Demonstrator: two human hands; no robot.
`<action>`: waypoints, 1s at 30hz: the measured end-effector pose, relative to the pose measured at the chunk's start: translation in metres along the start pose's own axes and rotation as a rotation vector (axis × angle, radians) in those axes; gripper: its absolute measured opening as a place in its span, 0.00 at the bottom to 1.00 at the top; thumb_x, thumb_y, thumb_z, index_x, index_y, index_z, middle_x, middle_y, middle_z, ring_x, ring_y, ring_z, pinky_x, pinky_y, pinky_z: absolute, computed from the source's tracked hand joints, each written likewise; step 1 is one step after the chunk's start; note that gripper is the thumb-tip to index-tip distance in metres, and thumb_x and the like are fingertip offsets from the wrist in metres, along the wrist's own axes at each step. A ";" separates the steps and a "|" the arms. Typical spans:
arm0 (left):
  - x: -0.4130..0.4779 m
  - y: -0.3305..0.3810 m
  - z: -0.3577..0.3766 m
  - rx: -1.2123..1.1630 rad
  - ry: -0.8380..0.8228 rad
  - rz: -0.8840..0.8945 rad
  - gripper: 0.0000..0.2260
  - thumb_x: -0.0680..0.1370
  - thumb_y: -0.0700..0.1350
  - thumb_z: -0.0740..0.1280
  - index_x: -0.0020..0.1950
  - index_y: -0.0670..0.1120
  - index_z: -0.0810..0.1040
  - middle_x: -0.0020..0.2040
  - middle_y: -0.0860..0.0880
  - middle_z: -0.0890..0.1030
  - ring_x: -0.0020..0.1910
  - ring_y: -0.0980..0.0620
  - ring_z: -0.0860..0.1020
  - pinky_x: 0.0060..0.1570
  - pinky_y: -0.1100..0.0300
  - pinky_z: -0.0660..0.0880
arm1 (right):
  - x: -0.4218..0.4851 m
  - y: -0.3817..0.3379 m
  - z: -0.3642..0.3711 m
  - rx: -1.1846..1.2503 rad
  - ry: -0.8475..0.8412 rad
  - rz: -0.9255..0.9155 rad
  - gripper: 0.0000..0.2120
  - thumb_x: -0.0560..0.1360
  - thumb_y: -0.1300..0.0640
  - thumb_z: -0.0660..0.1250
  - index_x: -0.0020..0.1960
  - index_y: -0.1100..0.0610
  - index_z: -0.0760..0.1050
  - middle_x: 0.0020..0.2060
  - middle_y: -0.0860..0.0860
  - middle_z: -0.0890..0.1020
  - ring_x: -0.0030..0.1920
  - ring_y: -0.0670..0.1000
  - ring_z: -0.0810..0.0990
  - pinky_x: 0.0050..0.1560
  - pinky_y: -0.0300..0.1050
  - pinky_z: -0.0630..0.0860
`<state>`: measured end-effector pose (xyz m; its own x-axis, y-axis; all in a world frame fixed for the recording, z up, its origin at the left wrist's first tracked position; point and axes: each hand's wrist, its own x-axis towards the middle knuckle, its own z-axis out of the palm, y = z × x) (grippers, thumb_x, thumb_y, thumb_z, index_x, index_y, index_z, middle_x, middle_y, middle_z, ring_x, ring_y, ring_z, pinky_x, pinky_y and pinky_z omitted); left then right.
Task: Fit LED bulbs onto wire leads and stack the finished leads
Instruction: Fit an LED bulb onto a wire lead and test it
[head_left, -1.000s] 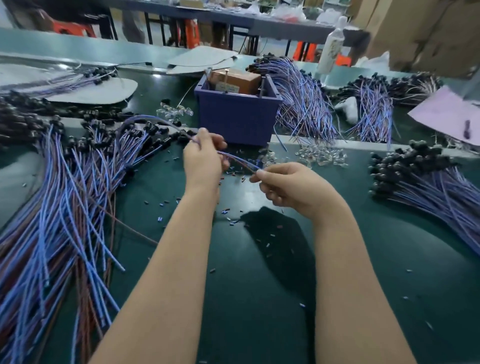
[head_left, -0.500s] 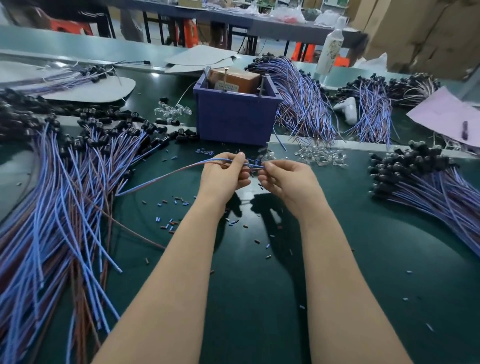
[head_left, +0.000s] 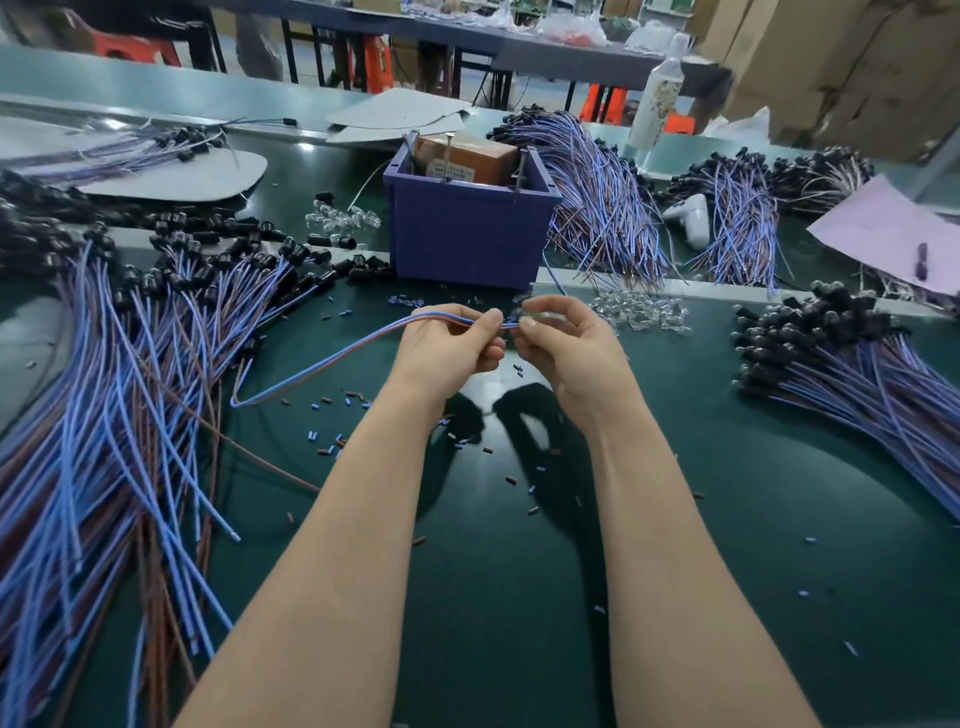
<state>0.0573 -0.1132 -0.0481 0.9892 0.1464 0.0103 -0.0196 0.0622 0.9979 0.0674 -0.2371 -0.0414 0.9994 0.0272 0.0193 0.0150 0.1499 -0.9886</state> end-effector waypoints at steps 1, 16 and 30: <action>0.000 0.000 0.001 0.008 0.001 0.003 0.09 0.78 0.41 0.66 0.38 0.42 0.76 0.31 0.48 0.77 0.24 0.61 0.75 0.31 0.69 0.76 | 0.000 0.000 0.000 0.048 0.001 0.006 0.10 0.76 0.71 0.62 0.44 0.57 0.75 0.36 0.54 0.77 0.31 0.46 0.76 0.37 0.34 0.77; -0.004 0.011 0.003 -0.166 0.162 0.017 0.08 0.78 0.41 0.67 0.39 0.43 0.77 0.30 0.50 0.78 0.24 0.62 0.75 0.31 0.70 0.75 | 0.001 0.002 -0.002 -0.652 0.352 -0.117 0.15 0.80 0.51 0.59 0.61 0.59 0.75 0.54 0.52 0.81 0.55 0.50 0.78 0.54 0.40 0.69; -0.034 0.040 0.009 0.450 -0.395 -0.073 0.17 0.80 0.53 0.60 0.36 0.45 0.75 0.24 0.53 0.76 0.22 0.58 0.70 0.23 0.69 0.67 | 0.000 -0.014 0.008 0.347 0.261 -0.020 0.09 0.78 0.65 0.63 0.39 0.58 0.73 0.28 0.48 0.80 0.31 0.46 0.77 0.36 0.38 0.76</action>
<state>0.0245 -0.1242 -0.0076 0.9665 -0.2260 -0.1219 0.0282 -0.3785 0.9252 0.0673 -0.2313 -0.0262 0.9737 -0.2236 -0.0444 0.0685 0.4724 -0.8787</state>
